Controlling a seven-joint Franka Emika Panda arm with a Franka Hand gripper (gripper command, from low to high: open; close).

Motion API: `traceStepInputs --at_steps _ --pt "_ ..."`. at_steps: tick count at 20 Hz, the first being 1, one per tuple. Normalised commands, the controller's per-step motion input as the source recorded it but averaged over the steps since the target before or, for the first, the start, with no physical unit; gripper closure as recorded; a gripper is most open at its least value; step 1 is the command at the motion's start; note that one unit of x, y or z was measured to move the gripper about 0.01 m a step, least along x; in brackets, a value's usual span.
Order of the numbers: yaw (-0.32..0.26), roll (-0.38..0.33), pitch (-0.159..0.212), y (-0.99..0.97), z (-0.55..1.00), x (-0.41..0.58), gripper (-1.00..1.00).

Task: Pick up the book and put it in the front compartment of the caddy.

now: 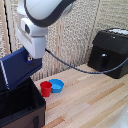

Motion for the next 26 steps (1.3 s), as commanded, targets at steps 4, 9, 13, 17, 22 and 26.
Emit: traceStepInputs --at_steps 4,9,13,17,22,26 --pt "-0.186 -0.005 0.0 0.71 0.0 0.0 1.0" --pt "-0.176 0.001 -0.035 0.69 0.1 -0.046 1.0" --pt "-0.069 0.007 -0.048 0.74 0.35 -0.336 1.0" --pt "-0.01 0.0 -0.024 0.82 0.35 -0.432 1.0" --pt "-0.003 -0.076 -0.031 0.81 0.16 -0.288 1.0" --pt "-0.052 -0.12 -0.002 0.55 -0.12 0.041 1.0"
